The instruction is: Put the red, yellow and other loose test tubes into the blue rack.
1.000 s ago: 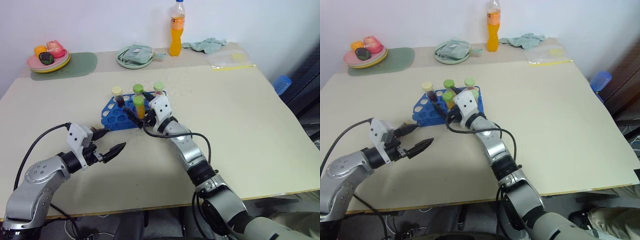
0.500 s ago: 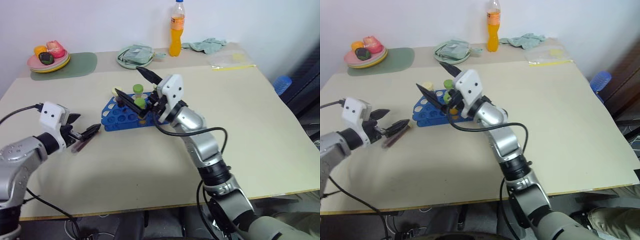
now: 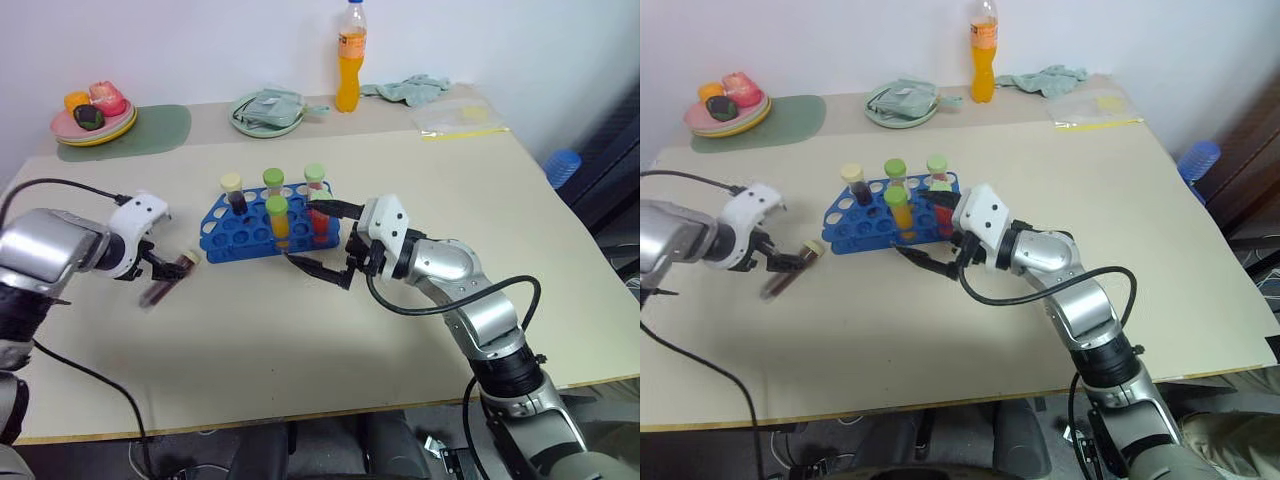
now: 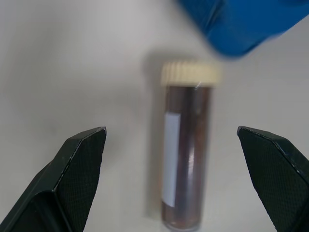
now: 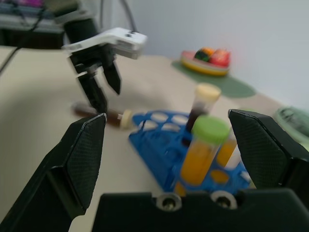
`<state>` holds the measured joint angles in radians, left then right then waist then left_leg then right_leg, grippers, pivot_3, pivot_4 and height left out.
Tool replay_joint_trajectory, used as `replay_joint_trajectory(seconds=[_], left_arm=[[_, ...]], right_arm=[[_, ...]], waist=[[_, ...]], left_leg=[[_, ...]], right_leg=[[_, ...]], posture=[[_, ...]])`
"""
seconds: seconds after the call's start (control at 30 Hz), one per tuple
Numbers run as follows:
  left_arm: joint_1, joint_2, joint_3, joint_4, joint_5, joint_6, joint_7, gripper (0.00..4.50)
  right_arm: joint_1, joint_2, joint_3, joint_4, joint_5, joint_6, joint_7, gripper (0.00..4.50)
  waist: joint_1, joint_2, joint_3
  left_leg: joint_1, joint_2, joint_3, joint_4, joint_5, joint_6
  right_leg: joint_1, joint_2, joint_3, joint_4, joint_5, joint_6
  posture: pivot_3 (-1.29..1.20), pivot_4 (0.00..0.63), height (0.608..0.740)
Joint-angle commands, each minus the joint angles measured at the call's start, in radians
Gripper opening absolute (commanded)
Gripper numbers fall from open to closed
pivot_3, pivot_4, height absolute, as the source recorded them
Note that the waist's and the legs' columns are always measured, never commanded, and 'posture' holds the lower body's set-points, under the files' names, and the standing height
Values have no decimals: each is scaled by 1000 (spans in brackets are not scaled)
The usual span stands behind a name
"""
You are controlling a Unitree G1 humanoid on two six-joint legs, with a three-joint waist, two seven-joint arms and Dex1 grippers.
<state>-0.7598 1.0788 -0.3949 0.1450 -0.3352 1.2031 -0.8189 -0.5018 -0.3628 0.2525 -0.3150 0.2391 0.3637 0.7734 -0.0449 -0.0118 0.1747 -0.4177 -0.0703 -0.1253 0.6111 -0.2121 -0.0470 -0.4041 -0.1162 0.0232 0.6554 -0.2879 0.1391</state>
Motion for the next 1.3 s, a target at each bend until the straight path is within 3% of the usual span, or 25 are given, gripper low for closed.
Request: replay_joint_trajectory(seconds=[0.03,0.07,0.17,0.33,0.37,0.43,0.57,0.63,0.7,0.8,0.87,0.97,1.1,1.3], left_arm=[[-66,-21,-83,86,95,-56,-64,4500],[-75,-29,-102,106,115,-70,-81,4500],[-91,-41,-120,134,147,-89,-127,3591],[-84,-37,-94,155,179,-104,-165,1015],[-82,-32,-74,162,179,-102,-162,748],[-84,-25,-13,181,168,-90,-149,744],[-59,-57,250,207,112,-181,-38,744],[51,-133,515,92,92,-510,121,744],[174,-248,720,-67,71,-705,250,744],[266,-447,849,-309,-101,-666,317,744],[307,-567,844,-445,-152,-662,387,744],[443,-685,648,-587,10,-819,444,744],[509,-838,514,-576,164,-954,598,744],[561,-910,440,-508,323,-1046,723,744]], right_arm=[[1,-1,5,-59,2,-4,-5,4478],[5,-1,7,-63,-3,-3,-9,4478],[20,-7,10,-77,-10,-2,-19,4500],[49,-33,17,-107,0,35,-3,4500],[52,-39,18,-111,3,41,4,4500],[55,-44,19,-114,3,45,10,4500],[60,-47,16,-108,1,40,15,4500],[67,-48,17,-98,-3,33,17,4500],[81,-48,18,-80,-14,20,14,4500],[109,-53,12,-63,-30,6,2,4500],[124,-56,6,-56,-36,2,-4,4500],[140,-58,-4,-36,-48,-5,-19,4500],[152,-64,-7,-17,-62,-22,-26,4500],[173,-73,-14,-16,-82,-33,-43,4500]], waist=[[1,-1,0],[1,-1,0],[1,-1,0],[1,-1,0],[1,-1,0],[-1,-2,0],[0,-2,0],[1,-2,0],[5,-2,-1],[13,-4,-2],[29,-5,-2],[32,-5,-3],[34,-5,-3],[31,-5,-3]], left_leg=[[-1,0,0,1,0,0],[-1,0,0,2,0,0],[-2,0,0,2,0,0],[-2,0,-1,2,0,0],[-2,0,-1,2,0,0],[-2,0,-1,2,0,0],[-2,0,-3,2,0,0],[-2,0,-5,2,0,0],[-2,0,-5,3,0,0],[-4,0,-6,4,3,-4],[-5,-1,-6,5,2,-3],[-5,-1,-5,6,0,-1],[-3,-2,-3,6,0,-1],[-2,-2,-1,5,0,0]], right_leg=[[0,0,0,0,0,0],[0,0,0,0,0,0],[-1,0,0,0,0,0],[0,0,0,1,0,0],[0,0,0,1,0,0],[0,0,0,1,0,0],[-2,0,-1,2,0,0],[-1,-1,0,1,0,0],[-1,-3,0,1,0,0],[-1,-4,-1,0,0,0],[-1,-4,-1,-1,0,0],[0,-4,0,-1,1,1],[1,-3,0,-1,1,1],[1,-3,0,-1,1,1]], posture=[[0,150,740],[0,150,740],[0,150,740],[0,150,740],[0,150,740],[0,150,740],[0,150,740],[0,150,740],[0,150,740],[0,150,740],[0,150,740],[0,150,740],[0,150,740],[0,150,740]])
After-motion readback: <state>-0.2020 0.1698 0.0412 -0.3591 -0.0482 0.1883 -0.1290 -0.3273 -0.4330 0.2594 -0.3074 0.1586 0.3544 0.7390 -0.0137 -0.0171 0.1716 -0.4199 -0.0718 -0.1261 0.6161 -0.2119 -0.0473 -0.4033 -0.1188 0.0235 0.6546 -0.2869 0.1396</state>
